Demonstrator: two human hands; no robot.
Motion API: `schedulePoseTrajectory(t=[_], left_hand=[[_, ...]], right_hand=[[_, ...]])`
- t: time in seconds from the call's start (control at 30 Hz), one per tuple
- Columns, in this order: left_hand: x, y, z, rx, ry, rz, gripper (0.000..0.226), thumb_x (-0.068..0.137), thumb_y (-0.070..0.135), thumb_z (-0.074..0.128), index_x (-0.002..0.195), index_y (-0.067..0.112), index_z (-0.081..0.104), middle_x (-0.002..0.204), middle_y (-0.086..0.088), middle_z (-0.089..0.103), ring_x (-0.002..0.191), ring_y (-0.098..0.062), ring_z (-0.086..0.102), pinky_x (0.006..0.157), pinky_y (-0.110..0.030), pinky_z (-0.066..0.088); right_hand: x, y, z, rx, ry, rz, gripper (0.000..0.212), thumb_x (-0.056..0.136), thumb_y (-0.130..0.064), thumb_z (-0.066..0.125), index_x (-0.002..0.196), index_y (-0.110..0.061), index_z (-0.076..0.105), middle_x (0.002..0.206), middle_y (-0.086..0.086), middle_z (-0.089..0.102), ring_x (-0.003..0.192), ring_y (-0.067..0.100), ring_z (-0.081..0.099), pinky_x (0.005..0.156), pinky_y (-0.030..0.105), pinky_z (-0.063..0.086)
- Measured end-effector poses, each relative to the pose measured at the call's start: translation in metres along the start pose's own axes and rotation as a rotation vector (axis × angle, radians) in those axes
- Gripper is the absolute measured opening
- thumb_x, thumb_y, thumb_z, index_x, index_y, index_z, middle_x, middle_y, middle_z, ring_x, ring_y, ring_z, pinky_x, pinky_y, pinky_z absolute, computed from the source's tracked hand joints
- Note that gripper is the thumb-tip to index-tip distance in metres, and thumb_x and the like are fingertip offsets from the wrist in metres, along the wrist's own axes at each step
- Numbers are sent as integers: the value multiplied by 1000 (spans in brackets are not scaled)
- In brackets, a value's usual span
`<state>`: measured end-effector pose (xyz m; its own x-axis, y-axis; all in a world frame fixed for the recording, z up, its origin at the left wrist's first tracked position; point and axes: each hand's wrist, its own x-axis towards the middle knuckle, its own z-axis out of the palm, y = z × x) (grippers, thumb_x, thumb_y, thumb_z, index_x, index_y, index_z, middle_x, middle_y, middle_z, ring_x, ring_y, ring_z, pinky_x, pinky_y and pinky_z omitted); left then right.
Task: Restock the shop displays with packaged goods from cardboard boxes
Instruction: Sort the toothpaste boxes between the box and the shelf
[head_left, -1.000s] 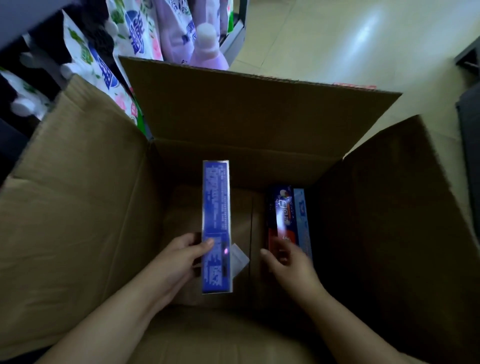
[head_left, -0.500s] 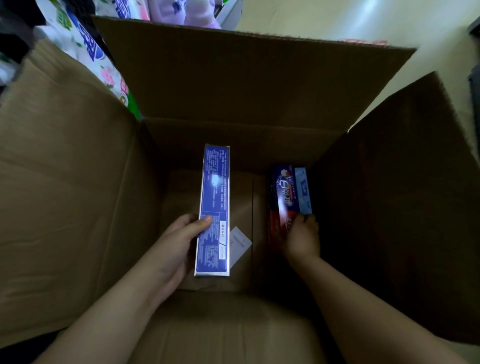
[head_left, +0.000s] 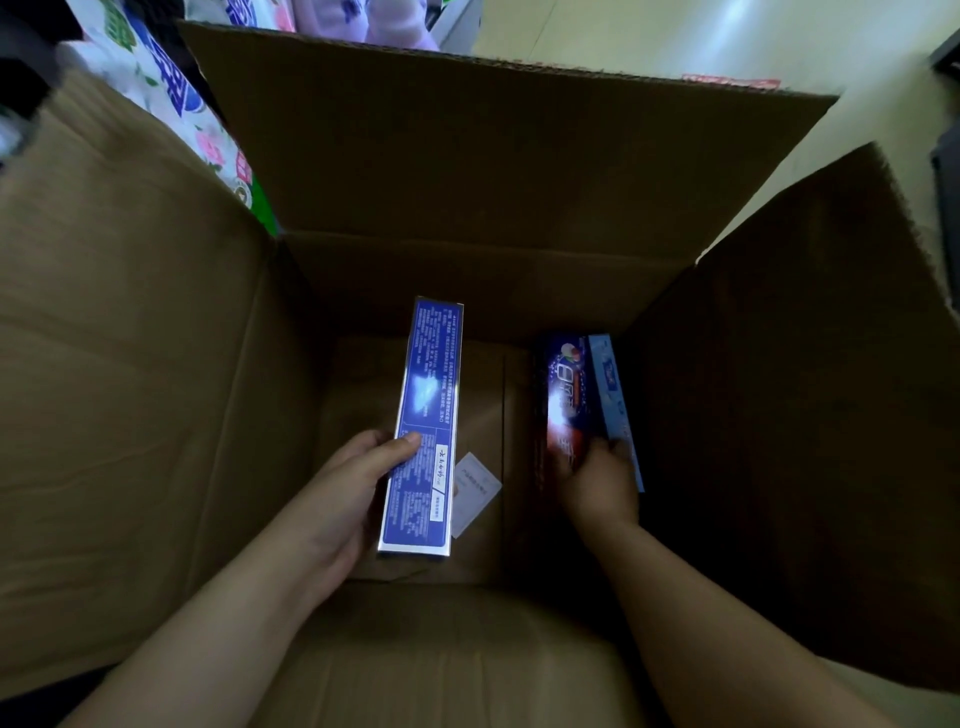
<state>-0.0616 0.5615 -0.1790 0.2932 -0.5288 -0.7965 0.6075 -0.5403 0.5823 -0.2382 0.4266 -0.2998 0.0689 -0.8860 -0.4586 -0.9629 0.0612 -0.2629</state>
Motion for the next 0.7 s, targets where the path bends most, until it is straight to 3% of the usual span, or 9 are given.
schedulePoseTrajectory(t=[0.1,0.23,0.27,0.4,0.53,0.6,0.7], left_hand=[[2,-1,-1,-6,5,7,26,87,26,58,110,14,56,109,-17,68,101,-33,66,92,-47,50],[2,-2,-1,-1,-1,14,24,87,25,58,109,14,56,108,-17,68,100,-32,66,91,-46,50],[2,-2,-1,-1,-3,15,24,87,25,58,109,15,56,108,-17,68,100,-32,66,90,-45,51],[6,-4,-2,-14,-13,29,19,90,25,57,107,17,56,108,-16,68,97,-30,67,88,-44,52],[5,-1,-1,-81,-26,42,22,89,26,56,110,20,55,107,-14,68,88,-26,70,75,-38,53],[6,0,0,-112,-23,30,26,87,26,57,112,17,54,110,-16,67,97,-31,67,84,-43,52],[5,1,3,-172,-18,16,24,90,20,57,112,13,54,114,-20,65,106,-35,63,95,-50,48]], right_hand=[[11,4,-15,-25,181,-27,56,94,-24,52,144,-11,29,143,18,30,130,34,37,105,43,38],[18,17,-10,90,-73,208,74,96,-22,47,153,-22,0,145,18,36,129,34,44,103,48,42],[17,20,-7,148,-113,269,72,96,-23,47,153,-22,2,141,19,41,125,35,48,100,50,44],[20,18,-12,213,-78,380,51,91,-17,58,137,-8,37,134,20,50,121,36,52,98,49,48],[11,10,-38,316,-95,337,49,88,-16,64,132,-6,44,127,19,54,114,34,57,92,44,52],[-5,4,-57,363,-121,293,47,89,-19,63,130,-7,43,118,16,57,103,31,62,79,41,56],[-44,-10,-88,471,-180,172,33,91,-24,60,116,-11,44,97,5,57,81,19,62,55,27,49]])
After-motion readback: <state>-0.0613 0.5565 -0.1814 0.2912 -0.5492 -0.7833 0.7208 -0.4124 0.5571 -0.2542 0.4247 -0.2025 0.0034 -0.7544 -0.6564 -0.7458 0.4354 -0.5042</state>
